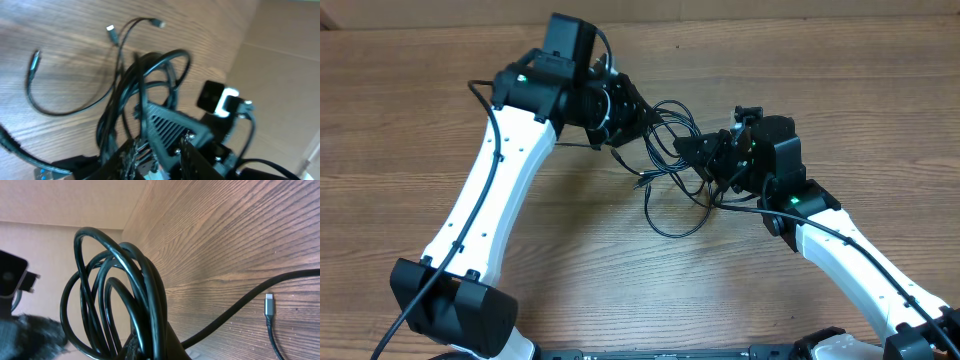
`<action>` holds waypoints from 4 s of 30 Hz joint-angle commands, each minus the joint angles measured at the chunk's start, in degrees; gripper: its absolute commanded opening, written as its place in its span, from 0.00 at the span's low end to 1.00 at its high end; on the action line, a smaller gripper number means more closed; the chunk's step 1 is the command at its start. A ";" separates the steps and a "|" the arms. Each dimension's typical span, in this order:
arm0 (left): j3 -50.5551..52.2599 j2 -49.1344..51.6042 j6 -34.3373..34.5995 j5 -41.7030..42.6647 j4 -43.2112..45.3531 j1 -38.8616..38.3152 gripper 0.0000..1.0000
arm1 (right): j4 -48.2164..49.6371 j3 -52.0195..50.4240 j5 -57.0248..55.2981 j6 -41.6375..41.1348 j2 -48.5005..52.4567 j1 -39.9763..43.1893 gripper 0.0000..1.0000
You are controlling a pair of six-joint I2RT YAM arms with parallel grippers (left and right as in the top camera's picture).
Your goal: Untangle cables
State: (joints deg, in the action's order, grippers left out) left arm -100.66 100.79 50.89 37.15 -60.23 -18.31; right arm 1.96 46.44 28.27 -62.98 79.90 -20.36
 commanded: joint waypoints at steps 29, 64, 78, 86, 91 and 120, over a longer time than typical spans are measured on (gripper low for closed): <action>-2.36 1.05 0.28 12.66 20.02 15.26 0.04 | -30.16 0.83 -29.94 4.81 -0.13 -0.22 0.04; 6.27 12.37 -9.51 -19.10 6.40 -10.95 0.13 | -24.11 0.83 -16.59 13.97 -0.15 -0.22 0.04; -1.25 11.41 -19.17 -80.87 1.75 -8.09 0.04 | -36.33 0.83 -32.85 13.99 -0.15 -0.15 0.04; -8.70 9.01 -14.49 -73.35 1.68 -1.86 0.04 | -40.48 0.83 -35.19 14.01 -0.15 -0.15 0.04; -10.82 8.90 -15.91 -71.65 -0.55 5.05 0.04 | -45.81 0.83 -40.59 13.94 -0.15 -0.15 0.04; -22.45 9.03 -42.14 -28.06 -6.21 17.11 0.04 | -20.59 0.83 -8.50 33.38 0.81 5.09 0.93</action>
State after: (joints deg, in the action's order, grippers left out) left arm -122.28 110.85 13.26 -7.20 -66.37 -0.78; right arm -21.80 46.87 15.35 -37.82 80.05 -11.31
